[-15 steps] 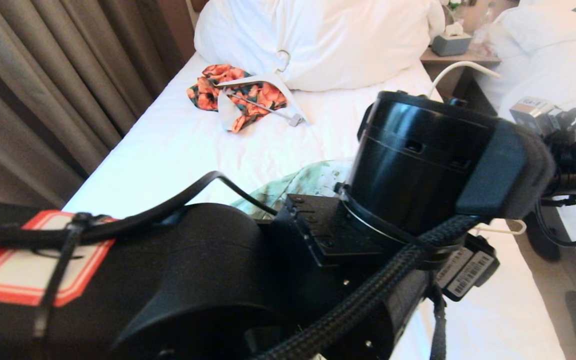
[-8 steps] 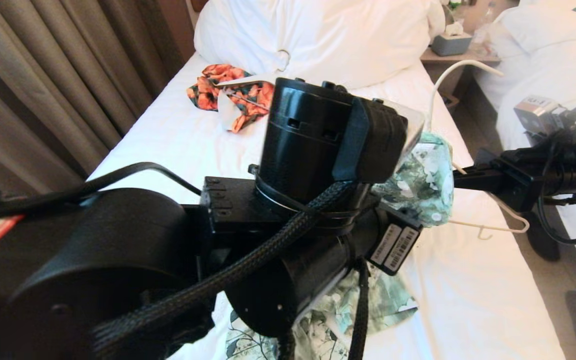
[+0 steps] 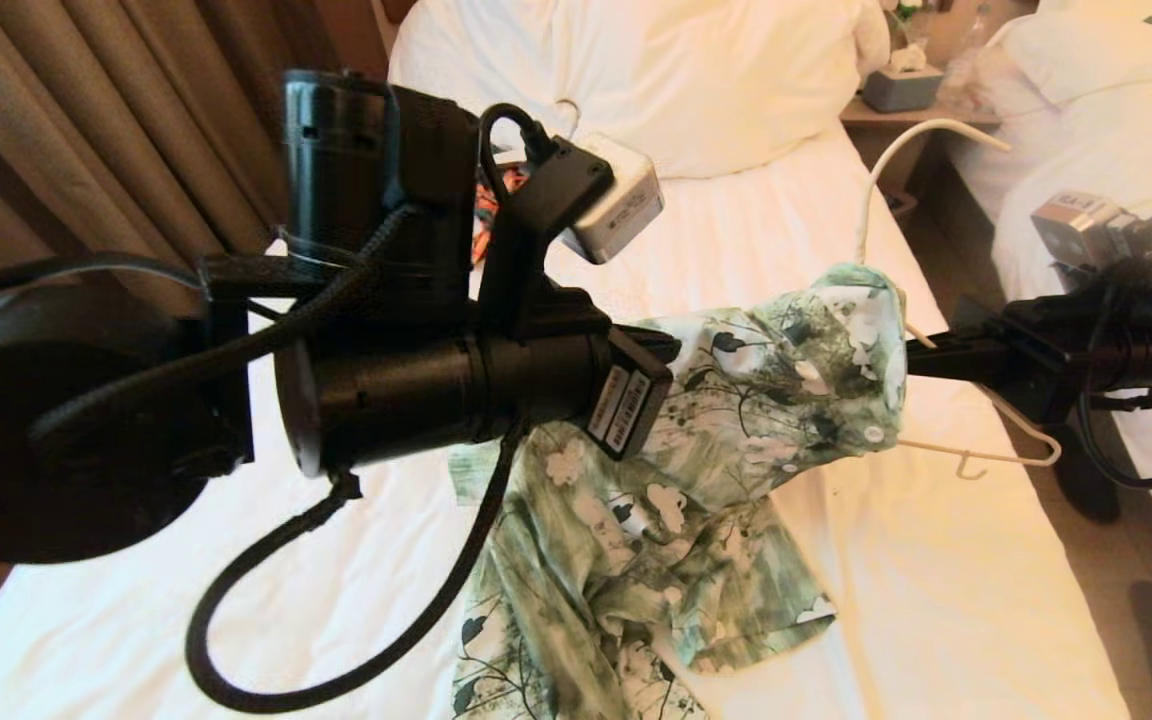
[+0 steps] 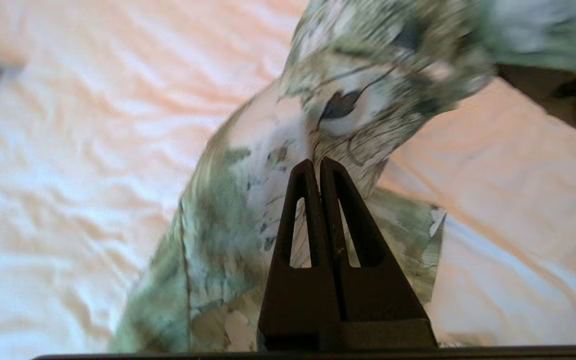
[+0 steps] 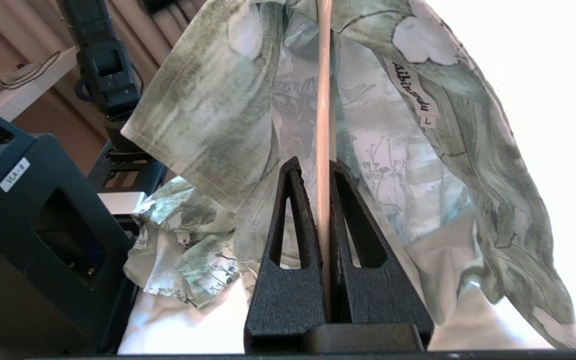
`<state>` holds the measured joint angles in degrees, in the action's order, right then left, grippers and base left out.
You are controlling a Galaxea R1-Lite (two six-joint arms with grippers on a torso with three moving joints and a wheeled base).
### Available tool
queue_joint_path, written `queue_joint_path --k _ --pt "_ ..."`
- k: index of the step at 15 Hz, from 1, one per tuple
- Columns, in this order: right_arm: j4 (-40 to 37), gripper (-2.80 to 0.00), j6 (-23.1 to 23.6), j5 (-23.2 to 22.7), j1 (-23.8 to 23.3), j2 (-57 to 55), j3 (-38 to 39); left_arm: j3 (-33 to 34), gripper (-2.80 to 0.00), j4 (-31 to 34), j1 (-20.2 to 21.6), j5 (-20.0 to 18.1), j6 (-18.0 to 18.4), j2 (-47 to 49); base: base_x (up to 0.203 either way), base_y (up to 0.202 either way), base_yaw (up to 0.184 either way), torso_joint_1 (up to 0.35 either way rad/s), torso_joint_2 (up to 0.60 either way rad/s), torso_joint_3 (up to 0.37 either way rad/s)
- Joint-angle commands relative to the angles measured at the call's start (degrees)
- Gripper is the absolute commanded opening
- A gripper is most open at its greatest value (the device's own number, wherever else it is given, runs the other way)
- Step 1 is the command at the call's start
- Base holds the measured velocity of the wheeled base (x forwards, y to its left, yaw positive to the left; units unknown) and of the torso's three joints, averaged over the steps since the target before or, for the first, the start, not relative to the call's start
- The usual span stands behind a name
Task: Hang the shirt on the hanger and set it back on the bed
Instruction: Hook one side of the shirt onto the hanger, then hook the other side of the shirt onto the hanger
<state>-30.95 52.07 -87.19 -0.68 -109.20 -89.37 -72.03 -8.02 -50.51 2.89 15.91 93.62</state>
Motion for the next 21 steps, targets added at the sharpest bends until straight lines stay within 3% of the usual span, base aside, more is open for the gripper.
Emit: queue_joint_path --k 1,2,3,9,14,17,21 --pt "-0.1 -2.80 0.3 -0.5 -0.1 -0.6 -0.1 -0.4 -2.80 0.1 0.3 -1.3 1.0 -0.7 0.000 0.000 0.000 0.000 0.00 0.000" --pt "0.5 -2.80 0.3 -0.5 -0.1 -0.6 -0.1 -0.6 -0.55 0.0 0.2 -1.5 1.6 -0.3 0.000 0.000 0.000 0.000 0.00 0.000" --pt "0.5 -2.80 0.3 -0.5 -0.1 -0.5 -0.1 -1.3 0.00 0.0 0.2 -2.4 1.9 -0.1 0.000 0.000 0.000 0.000 0.00 0.000" --pt "0.7 -2.80 0.4 -0.5 0.1 -0.4 0.2 -5.8 0.00 -0.3 0.2 -10.3 2.6 5.5 0.000 0.000 0.000 0.000 0.00 0.000" --pt "0.8 -2.80 0.9 -0.5 0.2 0.0 0.3 -10.8 0.00 -0.4 3.4 -11.0 3.2 10.5 0.000 0.000 0.000 0.000 0.00 0.000" --pt "6.1 -2.80 1.0 -0.5 0.5 -1.1 0.9 -11.1 0.00 -0.4 3.5 -10.9 3.2 10.4 0.000 0.000 0.000 0.000 0.00 0.000" --pt "8.2 -2.80 0.8 -0.5 3.7 -1.6 1.1 -11.5 0.00 -0.4 4.8 -10.9 3.3 10.3 0.000 0.000 0.000 0.000 0.00 0.000"
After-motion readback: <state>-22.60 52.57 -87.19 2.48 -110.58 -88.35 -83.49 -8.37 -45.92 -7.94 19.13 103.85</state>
